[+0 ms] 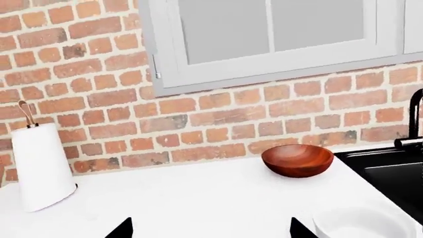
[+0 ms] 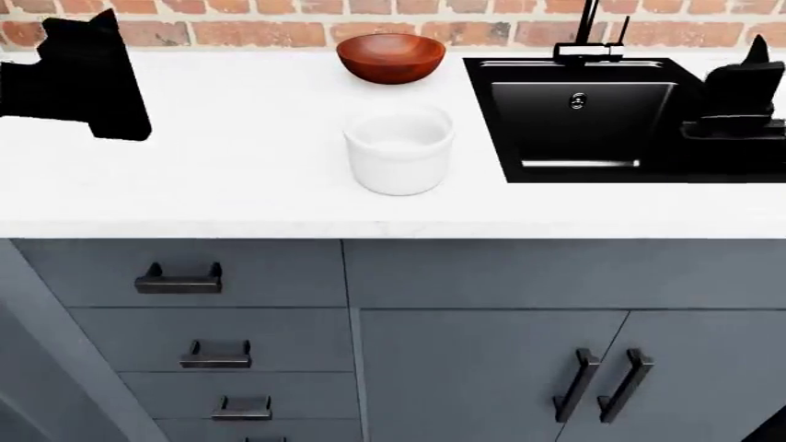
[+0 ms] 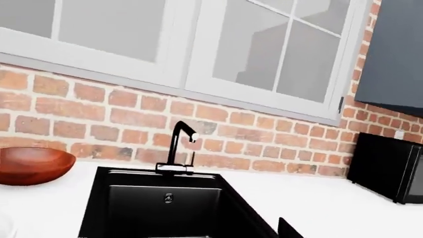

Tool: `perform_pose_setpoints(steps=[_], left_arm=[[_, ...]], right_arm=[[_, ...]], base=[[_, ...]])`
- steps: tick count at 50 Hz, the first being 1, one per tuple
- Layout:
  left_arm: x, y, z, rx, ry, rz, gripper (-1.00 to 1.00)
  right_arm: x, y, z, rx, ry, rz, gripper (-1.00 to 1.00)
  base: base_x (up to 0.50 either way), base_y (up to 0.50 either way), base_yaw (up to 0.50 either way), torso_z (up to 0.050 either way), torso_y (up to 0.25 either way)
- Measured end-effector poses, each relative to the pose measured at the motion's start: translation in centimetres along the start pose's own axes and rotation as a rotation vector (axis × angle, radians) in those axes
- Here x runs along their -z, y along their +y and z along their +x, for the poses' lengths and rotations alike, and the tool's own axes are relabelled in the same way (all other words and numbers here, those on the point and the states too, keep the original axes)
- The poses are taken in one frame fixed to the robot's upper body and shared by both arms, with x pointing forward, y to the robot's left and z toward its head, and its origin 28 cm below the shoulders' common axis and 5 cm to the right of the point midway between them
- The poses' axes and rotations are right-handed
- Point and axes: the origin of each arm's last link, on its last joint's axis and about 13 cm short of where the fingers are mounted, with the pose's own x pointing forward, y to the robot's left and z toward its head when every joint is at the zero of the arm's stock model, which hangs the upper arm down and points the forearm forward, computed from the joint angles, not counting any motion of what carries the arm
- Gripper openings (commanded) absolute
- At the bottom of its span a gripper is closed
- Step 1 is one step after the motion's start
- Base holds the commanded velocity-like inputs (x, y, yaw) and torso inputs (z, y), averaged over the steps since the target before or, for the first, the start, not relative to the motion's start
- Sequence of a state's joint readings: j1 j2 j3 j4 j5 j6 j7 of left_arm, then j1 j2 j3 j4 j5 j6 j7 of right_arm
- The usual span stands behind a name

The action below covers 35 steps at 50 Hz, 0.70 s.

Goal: Stack the bowls in the sink.

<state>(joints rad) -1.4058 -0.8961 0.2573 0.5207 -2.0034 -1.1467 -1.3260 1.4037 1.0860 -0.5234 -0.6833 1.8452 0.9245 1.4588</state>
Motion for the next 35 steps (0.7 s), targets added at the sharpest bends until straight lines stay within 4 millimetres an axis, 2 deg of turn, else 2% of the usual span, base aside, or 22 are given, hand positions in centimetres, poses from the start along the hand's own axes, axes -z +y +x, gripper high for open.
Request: perform_pose_setpoints(steps=[4, 12, 21, 35], left_arm=[[-1.4, 0.4, 0.0, -0.019, 0.033, 0.076, 1.00], [-3.4, 1.1, -0.1, -0.048, 0.063, 0.164, 1.00], [-4.4, 1.5, -0.2, -0.059, 0.075, 0.202, 1.00], [-4.9, 1.8, -0.4, -0.066, 0.085, 0.227, 1.00]], right_arm=[[-1.3, -0.1, 0.5, 0.003, -0.007, -0.049, 1.00], [-2.5, 0.2, 1.2, -0.037, -0.039, -0.103, 1.00], [-2.7, 0.7, 1.6, -0.076, -0.045, -0.131, 1.00], [-2.1, 1.7, 2.3, -0.128, -0.029, -0.101, 1.00]], base=[[0.03, 0.00, 0.00, 0.000, 0.000], [0.49, 0.00, 0.00, 0.000, 0.000], [0.50, 0.00, 0.00, 0.000, 0.000], [0.50, 0.00, 0.00, 0.000, 0.001]])
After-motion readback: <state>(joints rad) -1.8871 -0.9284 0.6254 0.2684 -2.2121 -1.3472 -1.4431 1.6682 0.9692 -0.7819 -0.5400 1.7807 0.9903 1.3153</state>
